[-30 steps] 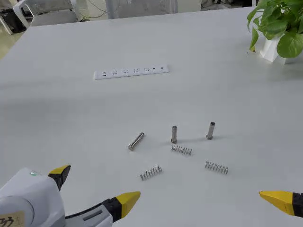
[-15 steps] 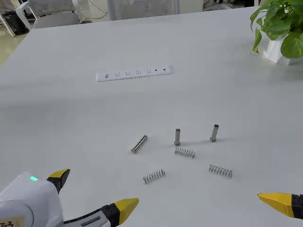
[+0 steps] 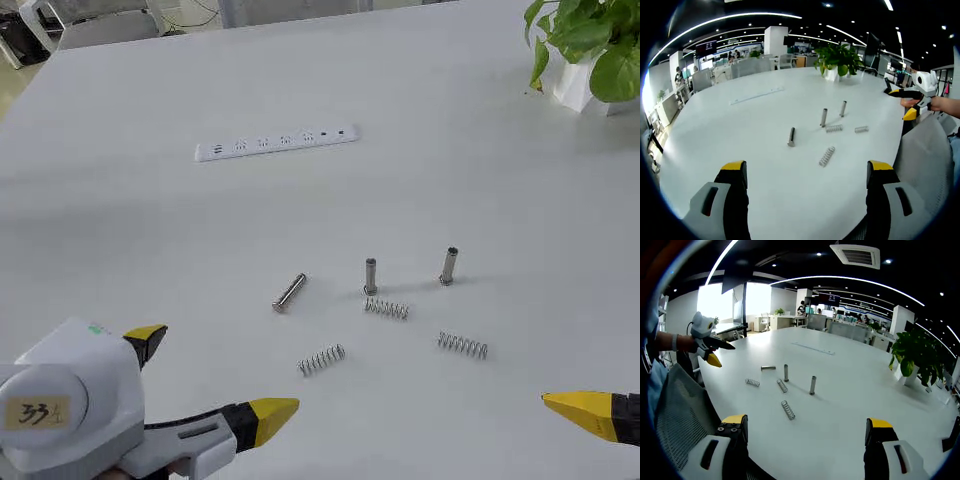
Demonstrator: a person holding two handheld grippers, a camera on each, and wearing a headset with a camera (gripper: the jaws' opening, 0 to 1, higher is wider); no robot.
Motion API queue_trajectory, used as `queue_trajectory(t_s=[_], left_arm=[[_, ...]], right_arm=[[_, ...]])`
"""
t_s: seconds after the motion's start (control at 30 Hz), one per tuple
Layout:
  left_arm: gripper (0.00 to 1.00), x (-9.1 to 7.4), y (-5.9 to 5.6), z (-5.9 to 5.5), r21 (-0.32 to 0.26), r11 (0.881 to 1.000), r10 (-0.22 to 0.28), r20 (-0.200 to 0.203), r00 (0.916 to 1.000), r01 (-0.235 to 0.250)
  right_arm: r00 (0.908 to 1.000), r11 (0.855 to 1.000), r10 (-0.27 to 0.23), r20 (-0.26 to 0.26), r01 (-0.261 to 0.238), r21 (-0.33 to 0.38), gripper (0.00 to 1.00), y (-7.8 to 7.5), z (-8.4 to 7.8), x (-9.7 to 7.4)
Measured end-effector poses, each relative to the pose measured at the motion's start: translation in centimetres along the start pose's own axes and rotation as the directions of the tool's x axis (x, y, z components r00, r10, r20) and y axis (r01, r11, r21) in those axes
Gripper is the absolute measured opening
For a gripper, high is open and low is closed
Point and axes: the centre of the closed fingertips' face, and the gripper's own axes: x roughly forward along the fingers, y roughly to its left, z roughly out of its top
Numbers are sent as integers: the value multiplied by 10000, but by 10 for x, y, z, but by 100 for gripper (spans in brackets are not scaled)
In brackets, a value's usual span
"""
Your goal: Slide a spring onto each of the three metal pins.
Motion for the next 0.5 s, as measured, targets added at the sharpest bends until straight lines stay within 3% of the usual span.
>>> queue_trajectory(t_s=[0.33,0.5], left_arm=[[98,28,3,20,155,9979,-618,-271,9977,622],[93,42,6,25,267,9950,-941,-650,9934,960]], right_arm=[[10000,10000,-9,5,9,-86,99,1,0,0],[9999,9999,-114,88,115,-45,99,0,2,0]])
